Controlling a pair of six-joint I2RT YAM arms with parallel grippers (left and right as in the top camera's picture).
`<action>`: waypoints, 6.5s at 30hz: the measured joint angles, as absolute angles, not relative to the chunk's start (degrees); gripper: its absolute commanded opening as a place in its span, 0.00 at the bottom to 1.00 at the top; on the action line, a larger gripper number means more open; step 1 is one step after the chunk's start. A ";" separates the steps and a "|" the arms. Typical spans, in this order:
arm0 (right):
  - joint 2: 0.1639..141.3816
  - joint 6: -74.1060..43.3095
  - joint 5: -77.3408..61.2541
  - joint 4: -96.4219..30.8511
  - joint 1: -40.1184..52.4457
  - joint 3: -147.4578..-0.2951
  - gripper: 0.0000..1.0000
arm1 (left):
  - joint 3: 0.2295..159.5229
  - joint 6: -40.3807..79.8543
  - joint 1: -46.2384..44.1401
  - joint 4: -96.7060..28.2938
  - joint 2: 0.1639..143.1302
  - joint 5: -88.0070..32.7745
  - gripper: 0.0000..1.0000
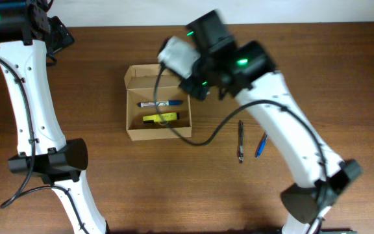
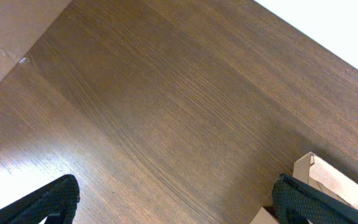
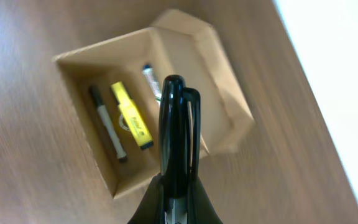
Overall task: Pack container
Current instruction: 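Carry the Sharpie with the right gripper into the box and release, then move the right gripper to the blue pen and grasp it, then carry the blue pen with the right gripper into the box, then release the blue pen in the box and withdraw the right gripper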
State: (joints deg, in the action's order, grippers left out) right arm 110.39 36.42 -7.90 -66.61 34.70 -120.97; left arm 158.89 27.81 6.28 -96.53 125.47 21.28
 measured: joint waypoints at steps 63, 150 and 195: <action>101.41 5.17 5.87 -74.00 9.30 -127.42 0.58 | 158.89 27.81 6.28 -96.51 125.47 21.28 1.00; 117.05 53.21 -8.27 -58.89 39.55 -111.09 0.04 | 158.89 27.81 6.31 -96.53 125.47 21.30 1.00; 125.29 -14.48 12.84 -96.97 37.50 -155.35 0.47 | 158.89 27.79 6.31 -96.55 125.47 21.28 1.00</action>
